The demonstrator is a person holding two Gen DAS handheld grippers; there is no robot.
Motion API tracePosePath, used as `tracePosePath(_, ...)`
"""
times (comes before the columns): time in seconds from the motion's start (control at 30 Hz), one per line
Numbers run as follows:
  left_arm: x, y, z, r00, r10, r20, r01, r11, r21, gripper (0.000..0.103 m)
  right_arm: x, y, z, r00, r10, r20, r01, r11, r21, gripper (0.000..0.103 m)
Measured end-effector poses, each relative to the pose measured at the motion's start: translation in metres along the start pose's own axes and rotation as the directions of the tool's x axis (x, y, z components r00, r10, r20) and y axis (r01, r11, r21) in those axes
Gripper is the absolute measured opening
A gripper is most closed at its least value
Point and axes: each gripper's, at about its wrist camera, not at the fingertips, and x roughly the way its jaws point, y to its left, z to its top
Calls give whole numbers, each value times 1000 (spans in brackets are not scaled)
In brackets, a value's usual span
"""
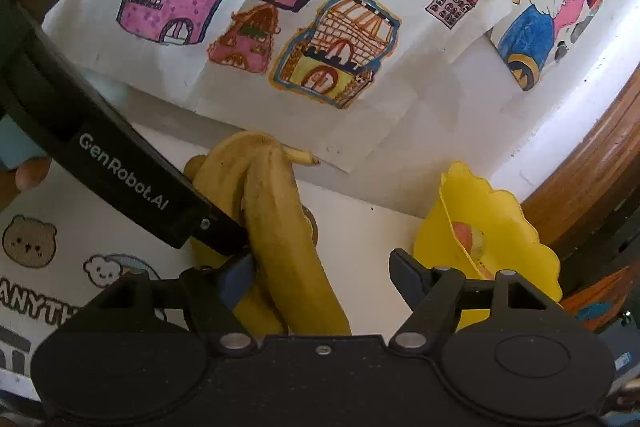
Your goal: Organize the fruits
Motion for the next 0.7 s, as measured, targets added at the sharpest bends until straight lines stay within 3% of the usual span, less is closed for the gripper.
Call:
tracePosePath(0.17,1,2,0,1000,7,-2,-7,1000,-23,60,7,-8,1,998,57,1,-57,997,43,64)
tracePosePath(0.23,2,2,0,1000,9,-1,-9,1000,-27,60,9,-8,3,997,78,0,-78,996,52,56)
tracePosePath(0.3,2,1,1,1000,11,-4,-11,999,-30,61,10,-6,4,995,102,-2,-102,993,57,42)
tracePosePath(0.47,4,3,4,1000,7,-12,-8,998,-67,61,9,-1,3,996,84,3,-84,995,59,41)
tracePosePath(0.7,7,-5,5,998,67,-10,-67,995,-67,65,13,6,4,999,37,-13,-37,999,23,41)
